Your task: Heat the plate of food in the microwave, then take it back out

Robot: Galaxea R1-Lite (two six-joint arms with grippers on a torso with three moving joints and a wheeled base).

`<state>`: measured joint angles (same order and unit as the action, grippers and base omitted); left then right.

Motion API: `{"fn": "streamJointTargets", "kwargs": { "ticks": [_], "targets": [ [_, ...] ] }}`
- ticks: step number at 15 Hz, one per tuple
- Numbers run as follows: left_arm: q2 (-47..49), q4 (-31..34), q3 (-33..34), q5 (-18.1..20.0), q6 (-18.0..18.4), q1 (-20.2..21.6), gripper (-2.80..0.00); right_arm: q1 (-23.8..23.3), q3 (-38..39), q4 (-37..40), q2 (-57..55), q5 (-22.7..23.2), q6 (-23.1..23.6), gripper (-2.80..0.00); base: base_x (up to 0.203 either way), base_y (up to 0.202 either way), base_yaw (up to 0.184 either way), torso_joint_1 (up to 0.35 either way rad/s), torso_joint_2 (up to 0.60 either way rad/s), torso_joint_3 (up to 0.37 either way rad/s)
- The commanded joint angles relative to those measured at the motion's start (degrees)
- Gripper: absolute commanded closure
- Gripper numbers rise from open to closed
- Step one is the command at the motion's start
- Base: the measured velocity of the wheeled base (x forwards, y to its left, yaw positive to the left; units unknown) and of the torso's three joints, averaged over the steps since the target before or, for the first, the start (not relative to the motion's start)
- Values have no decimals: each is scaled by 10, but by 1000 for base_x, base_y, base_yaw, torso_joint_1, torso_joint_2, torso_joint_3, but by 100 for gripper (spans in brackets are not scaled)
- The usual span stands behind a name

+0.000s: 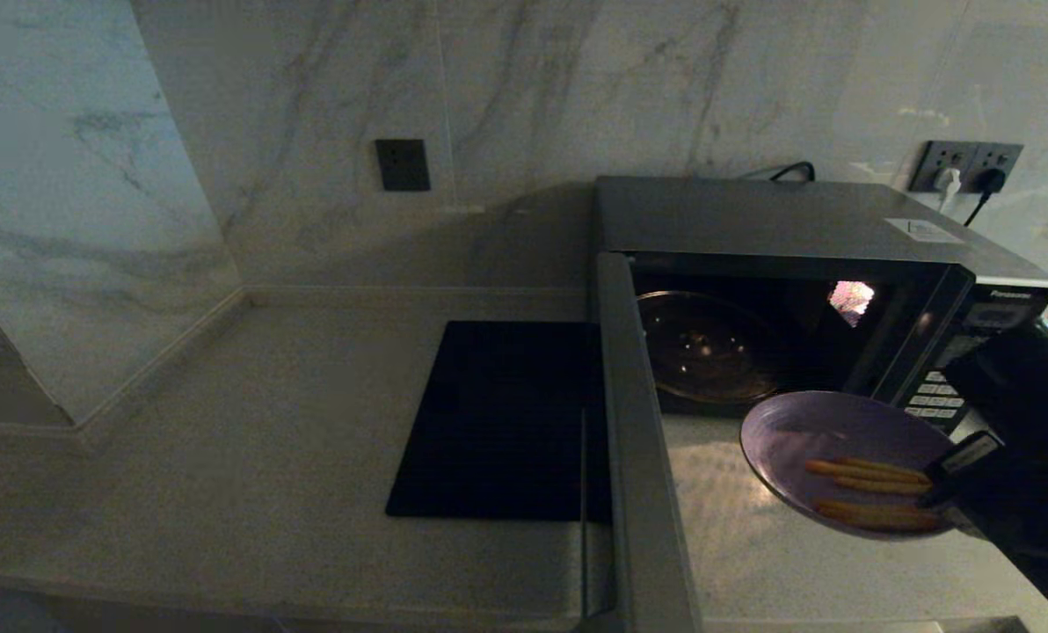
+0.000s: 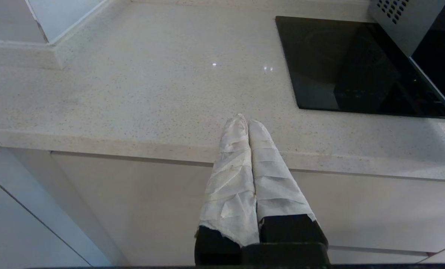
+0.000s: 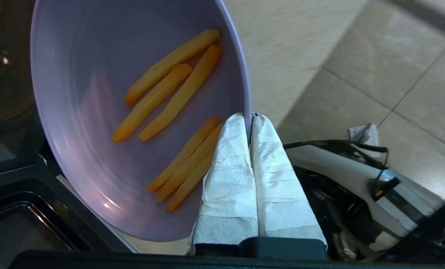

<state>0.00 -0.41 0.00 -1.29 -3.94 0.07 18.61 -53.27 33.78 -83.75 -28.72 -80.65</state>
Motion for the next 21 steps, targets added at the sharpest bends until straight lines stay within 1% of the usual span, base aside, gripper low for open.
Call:
{"fn": "streamJointTargets", "kwargs": {
  "ticks": [1,4,7,10,15,16,18,21],
  "targets": [
    [0,0,0,0,0,1,0,-13,1,29,46,-12,-6,0,0,0,0,0,0,0],
    [0,0,0,0,0,1,0,-65,1,56,58,-34,-7,0,0,0,0,0,0,0],
    [0,0,0,0,0,1,0,-128,2,66,58,-38,-5,0,0,0,0,0,0,0],
    [0,0,0,0,0,1,0,-209,3,68,41,-54,2,0,0,0,0,0,0,0],
    [0,0,0,0,0,0,0,-347,6,61,4,-56,19,0,0,0,0,0,0,0],
    [1,0,0,0,0,1,0,-377,7,46,-3,-56,30,0,0,0,0,0,0,0],
    [0,0,0,0,0,1,0,-433,19,-18,-17,-54,56,0,0,0,0,0,0,0],
    [0,0,0,0,0,0,0,-511,40,-71,-60,-49,72,0,0,0,0,0,0,0]
  ]
}}
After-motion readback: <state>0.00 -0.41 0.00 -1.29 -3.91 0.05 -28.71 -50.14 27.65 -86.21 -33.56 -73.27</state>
